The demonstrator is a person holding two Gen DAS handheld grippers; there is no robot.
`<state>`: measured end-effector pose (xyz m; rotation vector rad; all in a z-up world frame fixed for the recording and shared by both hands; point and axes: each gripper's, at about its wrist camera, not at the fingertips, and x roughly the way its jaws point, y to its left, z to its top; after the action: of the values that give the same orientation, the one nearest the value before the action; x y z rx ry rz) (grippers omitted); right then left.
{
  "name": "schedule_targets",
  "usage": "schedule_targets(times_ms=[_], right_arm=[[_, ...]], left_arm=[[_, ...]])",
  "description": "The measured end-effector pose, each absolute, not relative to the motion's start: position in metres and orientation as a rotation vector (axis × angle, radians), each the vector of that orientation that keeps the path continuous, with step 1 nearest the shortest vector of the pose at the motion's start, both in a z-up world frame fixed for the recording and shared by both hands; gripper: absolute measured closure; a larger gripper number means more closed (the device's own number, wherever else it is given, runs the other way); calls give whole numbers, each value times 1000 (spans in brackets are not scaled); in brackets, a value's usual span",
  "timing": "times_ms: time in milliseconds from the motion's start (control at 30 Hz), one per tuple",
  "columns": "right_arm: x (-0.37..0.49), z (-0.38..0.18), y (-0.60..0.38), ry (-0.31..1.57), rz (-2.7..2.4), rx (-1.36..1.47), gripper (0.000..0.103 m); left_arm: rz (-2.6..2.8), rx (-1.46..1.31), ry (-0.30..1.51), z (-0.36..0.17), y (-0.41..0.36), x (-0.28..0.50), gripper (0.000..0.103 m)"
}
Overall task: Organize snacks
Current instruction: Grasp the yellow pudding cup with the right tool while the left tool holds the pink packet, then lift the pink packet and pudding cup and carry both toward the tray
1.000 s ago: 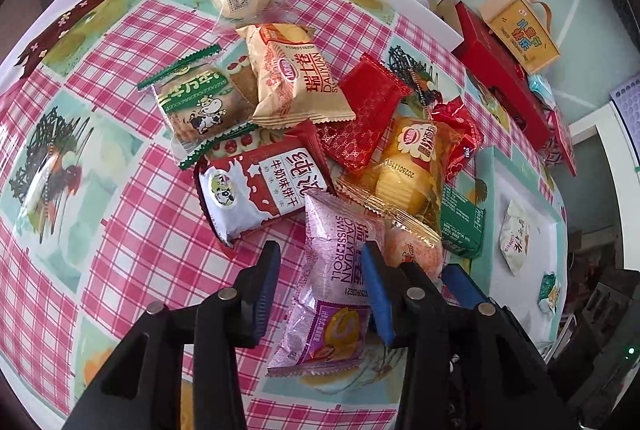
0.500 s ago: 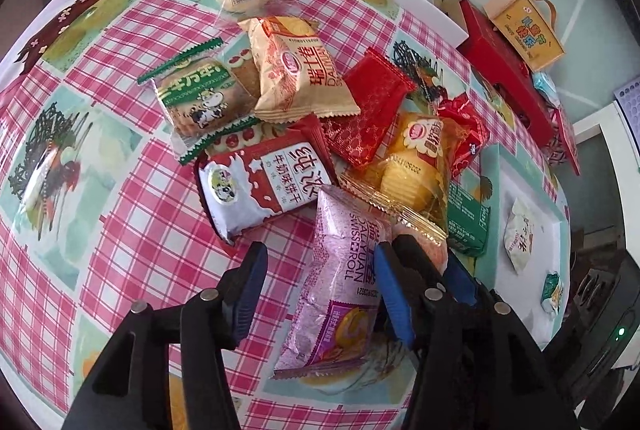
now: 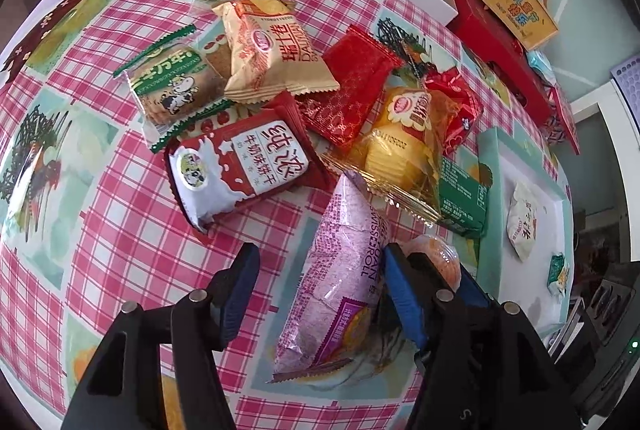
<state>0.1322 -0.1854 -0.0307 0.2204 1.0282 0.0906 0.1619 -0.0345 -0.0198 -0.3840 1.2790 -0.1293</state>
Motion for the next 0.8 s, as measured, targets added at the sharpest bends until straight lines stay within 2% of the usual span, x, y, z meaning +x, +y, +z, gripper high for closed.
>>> schedule_targets(times_ms=[267, 600, 800], right_arm=[[124, -29, -186, 1052, 80, 217, 60], [124, -29, -186, 1059, 79, 219, 60], [124, -29, -186, 1060, 80, 219, 60]], left_arm=[[-145, -349, 1290, -26, -45, 167, 39], [-171, -316, 1276, -31, -55, 172, 61], [-183, -310, 1264, -30, -55, 172, 63]])
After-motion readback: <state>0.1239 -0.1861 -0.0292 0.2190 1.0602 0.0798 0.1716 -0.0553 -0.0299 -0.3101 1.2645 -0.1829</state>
